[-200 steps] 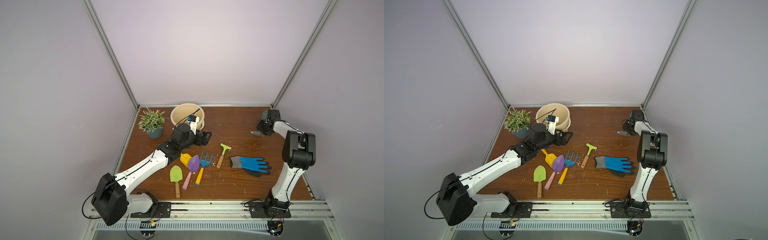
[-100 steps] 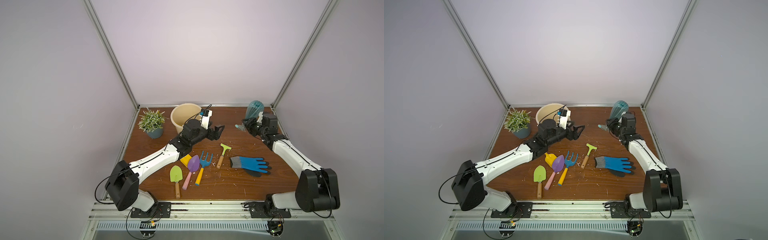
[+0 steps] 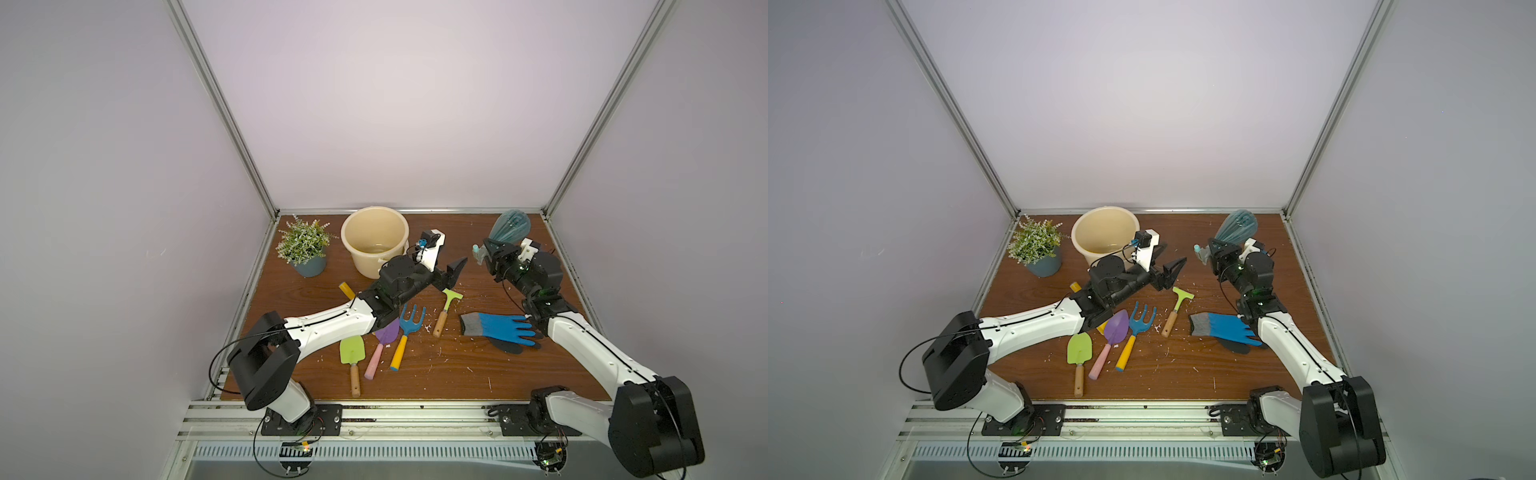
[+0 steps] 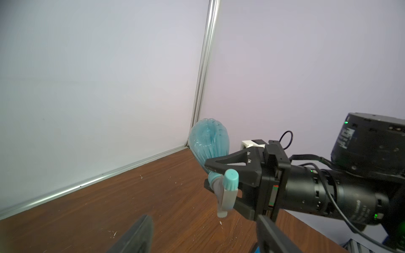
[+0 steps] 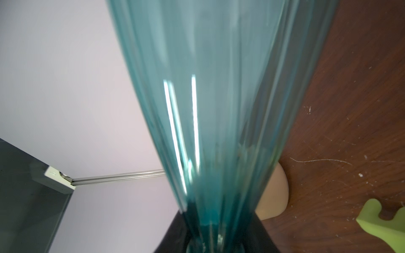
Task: Organize the gardening tools
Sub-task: Pick up the gardening tool from the center of the board.
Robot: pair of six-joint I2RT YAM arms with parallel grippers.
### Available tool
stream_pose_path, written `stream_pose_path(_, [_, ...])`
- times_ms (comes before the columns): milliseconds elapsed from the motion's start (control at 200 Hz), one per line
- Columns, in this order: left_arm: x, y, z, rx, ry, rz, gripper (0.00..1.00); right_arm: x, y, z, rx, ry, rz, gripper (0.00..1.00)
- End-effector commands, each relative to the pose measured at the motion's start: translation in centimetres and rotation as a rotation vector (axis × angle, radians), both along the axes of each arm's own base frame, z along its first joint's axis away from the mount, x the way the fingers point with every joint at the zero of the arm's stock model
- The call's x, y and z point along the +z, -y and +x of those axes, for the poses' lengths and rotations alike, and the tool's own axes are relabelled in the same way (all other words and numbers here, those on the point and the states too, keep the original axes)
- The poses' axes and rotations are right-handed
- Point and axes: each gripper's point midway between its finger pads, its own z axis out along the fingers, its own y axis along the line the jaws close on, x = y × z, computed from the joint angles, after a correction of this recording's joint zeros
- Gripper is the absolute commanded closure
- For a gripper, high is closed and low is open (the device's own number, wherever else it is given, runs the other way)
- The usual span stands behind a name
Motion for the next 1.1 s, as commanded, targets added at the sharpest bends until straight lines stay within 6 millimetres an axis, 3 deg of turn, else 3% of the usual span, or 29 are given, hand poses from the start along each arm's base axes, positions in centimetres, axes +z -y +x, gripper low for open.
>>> stream_pose_path(0, [1.7,0.5,-0.6,0.007,0.138,-0.046,0.21,5.5,-0.6,-1.0,0.019,0.149,0.167,0.84])
stream_pose_path(200, [1.6,2.6,-1.0,-0.033,0.23,-0.021,0.25,6.1,-1.1,-1.6,0.047,0.16,0.246,0.83])
stream_pose_path(440, [1.2,4.7,-0.2,-0.043,0.272,0.009,0.36,6.5,-1.5,-2.4,0.073,0.162,0.279,0.83])
stream_pose_path(655, [1.5,6.3,-0.3,-0.072,0.292,0.004,0.38,6.1,-1.5,-2.8,0.087,0.158,0.314,0.82])
stream_pose_path(1021, [1.7,7.7,-0.4,-0.112,0.296,-0.01,0.56,6.3,-1.4,-3.3,0.092,0.174,0.359,0.82])
stream_pose_path(1091, [1.5,7.9,-0.6,-0.12,0.289,-0.011,0.65,6.4,-1.2,-3.3,0.084,0.18,0.373,0.81])
